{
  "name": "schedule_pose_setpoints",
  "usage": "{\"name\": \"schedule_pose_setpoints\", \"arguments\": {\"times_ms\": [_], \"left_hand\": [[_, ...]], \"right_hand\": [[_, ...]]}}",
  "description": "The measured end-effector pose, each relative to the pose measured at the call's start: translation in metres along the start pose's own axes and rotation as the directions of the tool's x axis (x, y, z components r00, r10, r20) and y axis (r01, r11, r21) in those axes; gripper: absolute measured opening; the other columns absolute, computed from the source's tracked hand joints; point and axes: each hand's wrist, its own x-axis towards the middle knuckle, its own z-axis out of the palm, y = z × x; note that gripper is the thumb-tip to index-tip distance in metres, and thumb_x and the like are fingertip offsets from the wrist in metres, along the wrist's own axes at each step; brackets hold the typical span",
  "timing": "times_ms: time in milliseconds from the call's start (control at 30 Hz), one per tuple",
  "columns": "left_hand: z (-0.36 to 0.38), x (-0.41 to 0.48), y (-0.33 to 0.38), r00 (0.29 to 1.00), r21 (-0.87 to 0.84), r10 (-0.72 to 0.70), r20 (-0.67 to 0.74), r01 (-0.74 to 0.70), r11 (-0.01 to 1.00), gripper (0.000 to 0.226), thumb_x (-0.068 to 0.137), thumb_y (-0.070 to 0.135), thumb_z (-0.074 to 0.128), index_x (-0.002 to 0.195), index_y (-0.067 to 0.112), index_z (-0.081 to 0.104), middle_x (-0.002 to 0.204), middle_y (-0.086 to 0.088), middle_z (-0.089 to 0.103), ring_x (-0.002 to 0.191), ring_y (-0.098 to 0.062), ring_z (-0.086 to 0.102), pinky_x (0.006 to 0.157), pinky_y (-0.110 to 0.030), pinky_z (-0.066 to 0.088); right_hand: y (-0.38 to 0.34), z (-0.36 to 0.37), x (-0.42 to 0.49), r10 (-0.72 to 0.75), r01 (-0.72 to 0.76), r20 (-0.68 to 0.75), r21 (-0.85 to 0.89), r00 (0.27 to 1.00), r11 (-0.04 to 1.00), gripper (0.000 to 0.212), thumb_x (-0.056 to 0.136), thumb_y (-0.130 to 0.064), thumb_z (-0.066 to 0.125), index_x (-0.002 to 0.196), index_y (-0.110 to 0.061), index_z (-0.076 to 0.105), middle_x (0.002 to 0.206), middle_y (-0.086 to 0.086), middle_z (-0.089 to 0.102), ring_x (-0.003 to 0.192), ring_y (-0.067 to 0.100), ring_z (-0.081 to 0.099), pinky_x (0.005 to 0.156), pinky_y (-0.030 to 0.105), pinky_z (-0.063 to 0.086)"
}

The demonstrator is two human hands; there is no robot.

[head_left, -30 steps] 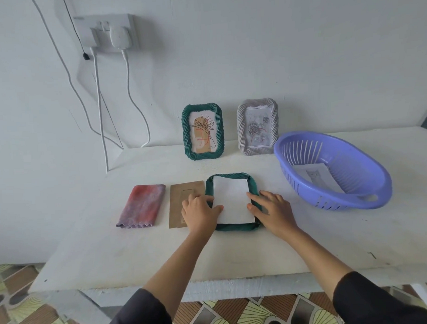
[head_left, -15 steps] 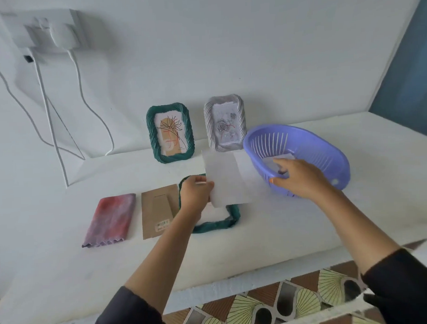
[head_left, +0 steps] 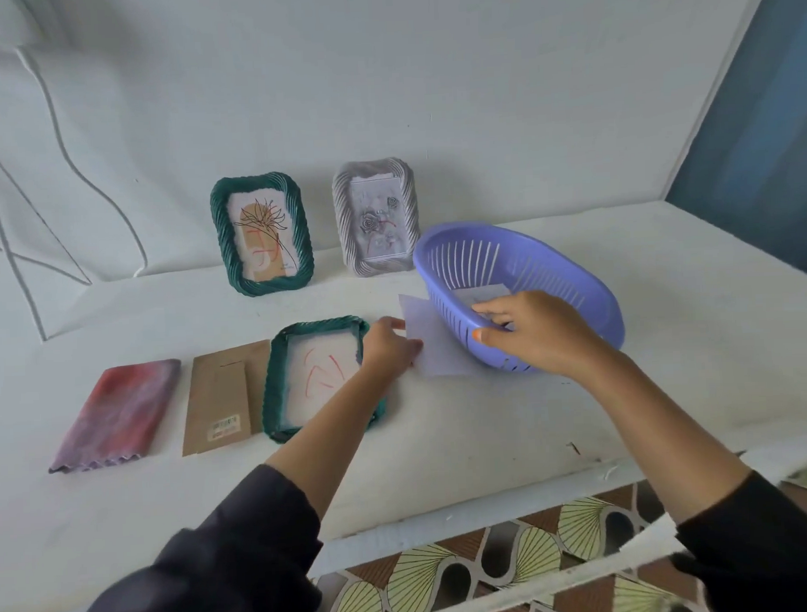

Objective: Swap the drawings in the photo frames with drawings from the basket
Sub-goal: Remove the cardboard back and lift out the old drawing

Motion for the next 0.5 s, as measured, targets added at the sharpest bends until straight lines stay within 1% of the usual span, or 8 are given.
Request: {"name": "schedule_pose_setpoints", "arguments": {"times_ms": [67, 133, 200, 233, 333, 400, 433, 500], "left_hand": [[0.008, 0.000, 0.003, 1.000, 0.024, 0.016, 0.007, -0.016, 1.000, 0.039, 0.079, 0.006, 0.064, 0.116, 0.002, 0.051, 0.088, -0.011, 0.060, 0.057, -0.019, 0.055, 0.052, -0.024, 0.046], [0.014, 0.000, 0.003, 0.998, 0.076, 0.051, 0.022, -0.053, 0.996, 0.042, 0.079, 0.006, 0.064, 0.118, 0.002, 0.049, 0.085, -0.007, 0.058, 0.071, -0.022, 0.056, 0.054, -0.023, 0.044], [0.018, 0.001, 0.005, 0.997, 0.132, 0.069, 0.022, -0.071, 0.989, 0.043, 0.081, 0.009, 0.064, 0.120, 0.002, 0.049, 0.084, -0.003, 0.056, 0.080, -0.022, 0.055, 0.057, -0.023, 0.041], [0.019, 0.001, 0.006, 0.997, 0.165, 0.068, 0.020, -0.071, 0.984, 0.043, 0.081, 0.010, 0.064, 0.120, 0.002, 0.049, 0.090, -0.005, 0.058, 0.085, -0.024, 0.056, 0.062, -0.023, 0.041], [0.020, 0.000, 0.009, 0.997, 0.316, 0.078, -0.013, -0.070, 0.946, 0.035, 0.084, 0.018, 0.061, 0.111, -0.004, 0.055, 0.102, -0.016, 0.059, 0.097, -0.031, 0.056, 0.071, -0.029, 0.039], [0.018, -0.001, 0.012, 0.989, 0.405, 0.119, -0.086, -0.075, 0.911, 0.038, 0.089, 0.023, 0.054, 0.112, -0.007, 0.054, 0.115, -0.022, 0.057, 0.109, -0.034, 0.051, 0.082, -0.032, 0.038], [0.016, -0.001, 0.015, 0.980, 0.400, 0.147, -0.132, -0.083, 0.913, 0.040, 0.092, 0.025, 0.050, 0.116, -0.007, 0.053, 0.122, -0.023, 0.054, 0.115, -0.034, 0.048, 0.089, -0.033, 0.037], [0.012, -0.002, 0.024, 0.959, 0.243, 0.168, -0.228, -0.111, 0.964, 0.043, 0.097, 0.029, 0.039, 0.125, -0.001, 0.050, 0.129, -0.023, 0.052, 0.119, -0.035, 0.047, 0.095, -0.035, 0.036]], "right_hand": [[0.002, 0.002, -0.001, -0.041, 0.041, 0.015, -0.053, 0.999, 0.998, 0.046, 0.085, -0.037, 0.060, 0.130, -0.028, 0.052, 0.120, 0.002, 0.066, 0.117, 0.020, 0.057, 0.095, 0.033, 0.044], [0.002, 0.007, -0.003, -0.066, 0.070, 0.035, -0.113, 0.997, 0.991, 0.044, 0.086, -0.039, 0.058, 0.129, -0.028, 0.052, 0.115, 0.001, 0.068, 0.115, 0.024, 0.057, 0.093, 0.035, 0.045], [0.003, 0.013, -0.005, -0.104, 0.107, 0.028, -0.183, 0.994, 0.977, 0.036, 0.087, -0.041, 0.054, 0.118, -0.024, 0.059, 0.105, 0.001, 0.070, 0.106, 0.028, 0.059, 0.085, 0.036, 0.048], [0.004, 0.014, -0.005, -0.115, 0.118, 0.030, -0.196, 0.993, 0.973, 0.033, 0.086, -0.042, 0.053, 0.113, -0.024, 0.060, 0.100, 0.000, 0.070, 0.102, 0.028, 0.060, 0.081, 0.035, 0.048], [0.009, 0.004, 0.000, -0.044, 0.045, 0.108, -0.007, 0.993, 0.999, 0.049, 0.079, -0.054, 0.059, 0.123, -0.033, 0.055, 0.097, -0.009, 0.068, 0.104, 0.018, 0.060, 0.088, 0.034, 0.045], [0.017, -0.011, 0.014, 0.013, -0.021, 0.097, 0.089, 0.995, 0.996, 0.058, 0.075, -0.060, 0.060, 0.123, -0.029, 0.056, 0.097, -0.008, 0.066, 0.106, 0.017, 0.059, 0.092, 0.035, 0.044], [0.022, -0.017, 0.025, 0.042, -0.046, 0.062, 0.052, 0.997, 0.998, 0.057, 0.075, -0.060, 0.059, 0.120, -0.024, 0.058, 0.102, -0.004, 0.066, 0.107, 0.020, 0.059, 0.090, 0.035, 0.044], [0.034, -0.028, 0.048, 0.119, -0.112, 0.045, -0.148, 0.992, 0.983, 0.053, 0.079, -0.057, 0.057, 0.107, -0.012, 0.061, 0.111, 0.003, 0.064, 0.108, 0.026, 0.056, 0.082, 0.033, 0.043]]}}
